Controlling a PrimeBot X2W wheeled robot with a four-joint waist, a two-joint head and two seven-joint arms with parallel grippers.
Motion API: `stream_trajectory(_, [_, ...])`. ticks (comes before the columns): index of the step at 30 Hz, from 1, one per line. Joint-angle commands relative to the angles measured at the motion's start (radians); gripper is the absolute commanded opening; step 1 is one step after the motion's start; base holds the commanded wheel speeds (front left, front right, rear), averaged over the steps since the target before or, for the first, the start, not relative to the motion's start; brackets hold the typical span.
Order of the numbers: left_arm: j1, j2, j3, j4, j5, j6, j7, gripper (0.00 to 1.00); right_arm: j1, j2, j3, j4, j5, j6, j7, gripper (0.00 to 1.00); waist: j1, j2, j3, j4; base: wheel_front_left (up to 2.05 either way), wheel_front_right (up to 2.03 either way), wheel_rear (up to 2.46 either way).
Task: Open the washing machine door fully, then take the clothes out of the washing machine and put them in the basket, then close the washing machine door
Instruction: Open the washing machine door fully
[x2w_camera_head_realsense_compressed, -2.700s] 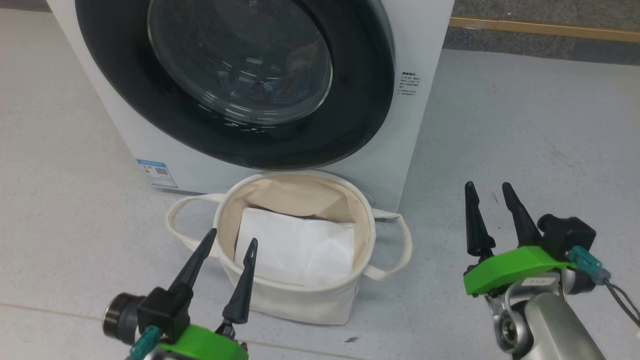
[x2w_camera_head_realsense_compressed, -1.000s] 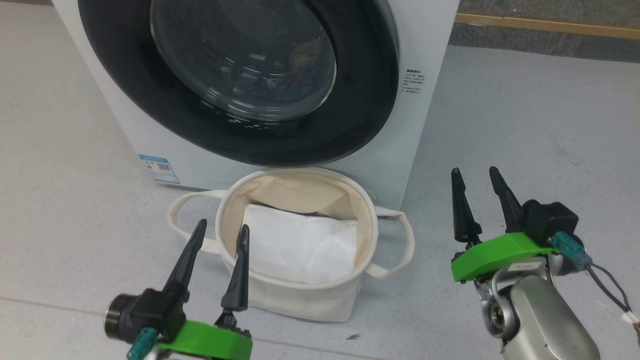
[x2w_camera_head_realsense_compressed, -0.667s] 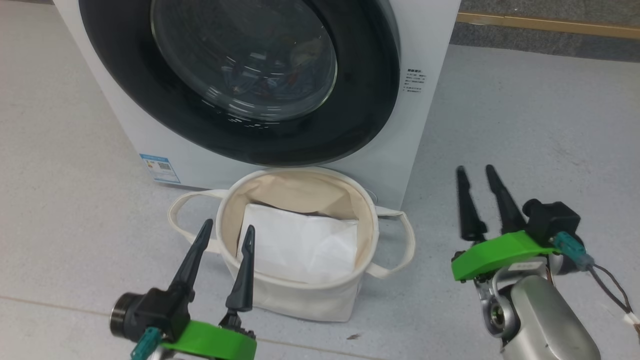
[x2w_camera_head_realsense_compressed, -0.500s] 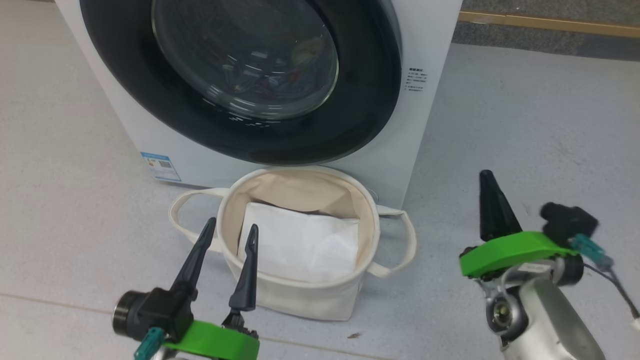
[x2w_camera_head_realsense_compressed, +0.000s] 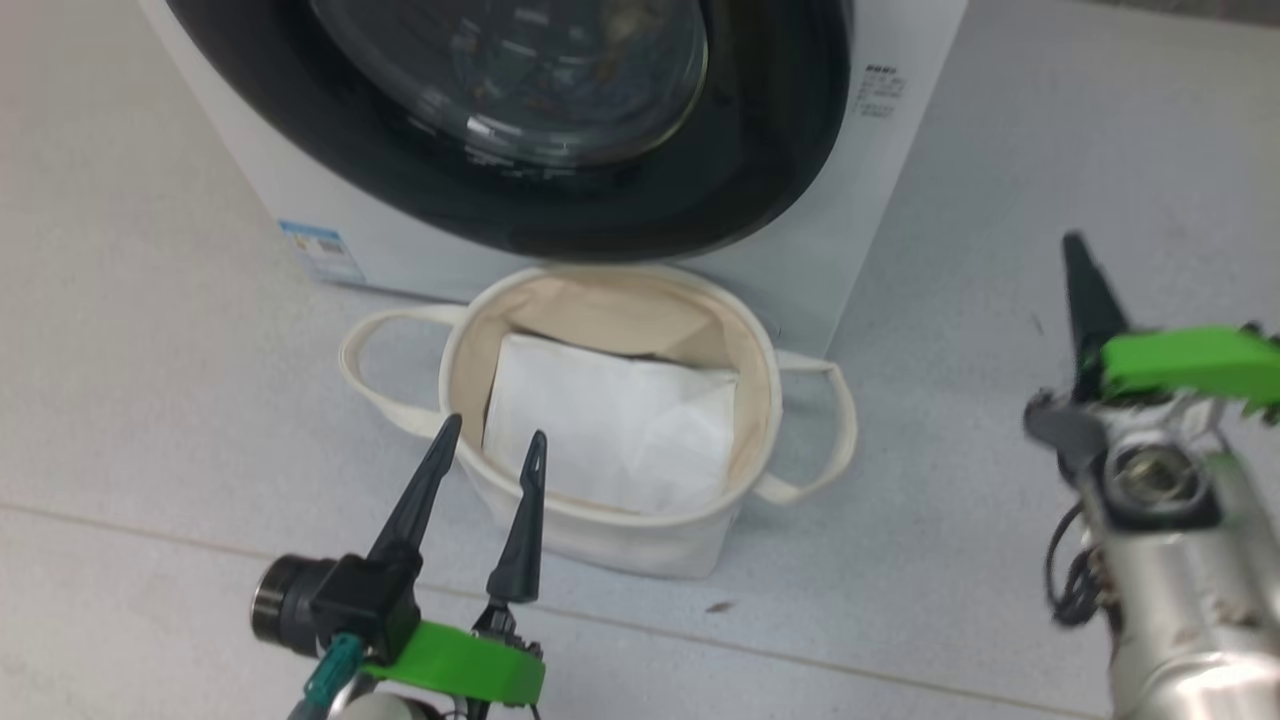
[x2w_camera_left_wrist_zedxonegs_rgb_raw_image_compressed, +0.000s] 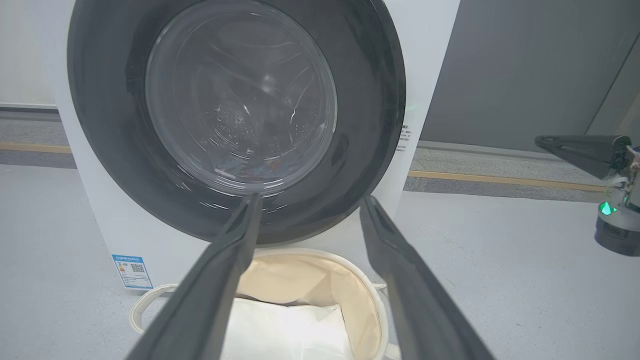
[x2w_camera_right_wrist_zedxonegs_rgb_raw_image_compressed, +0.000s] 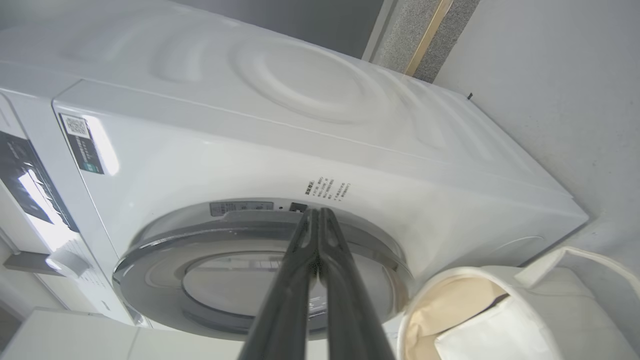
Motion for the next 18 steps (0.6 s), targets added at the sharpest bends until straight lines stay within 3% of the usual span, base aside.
stream_trajectory(1, [-0.048, -0.008, 0.025, -0.028, 0.008, -0.004, -0.012, 1.0, -0.071, -0.018, -0.013, -0.033, 0.08, 0.0, 0.049, 0.0, 0.0, 0.0, 0.04, 0.011, 0.0, 0.0, 0.0])
stream_trajectory(9, [-0.1, -0.024, 0.01, -0.02, 0.011, 0.004, -0.012, 1.0, -0.266, -0.075, -0.098, 0.063, 0.32, 0.0, 0.262, 0.0, 0.0, 0.0, 0.146, 0.034, 0.0, 0.0, 0.0])
stream_trajectory(18, [-0.173, -0.03, -0.025, 0.016, -0.008, 0.012, -0.012, 1.0, -0.431, -0.136, -0.079, 0.183, 0.365, 0.0, 0.396, 0.0, 0.0, 0.0, 0.24, 0.083, 0.0, 0.0, 0.0])
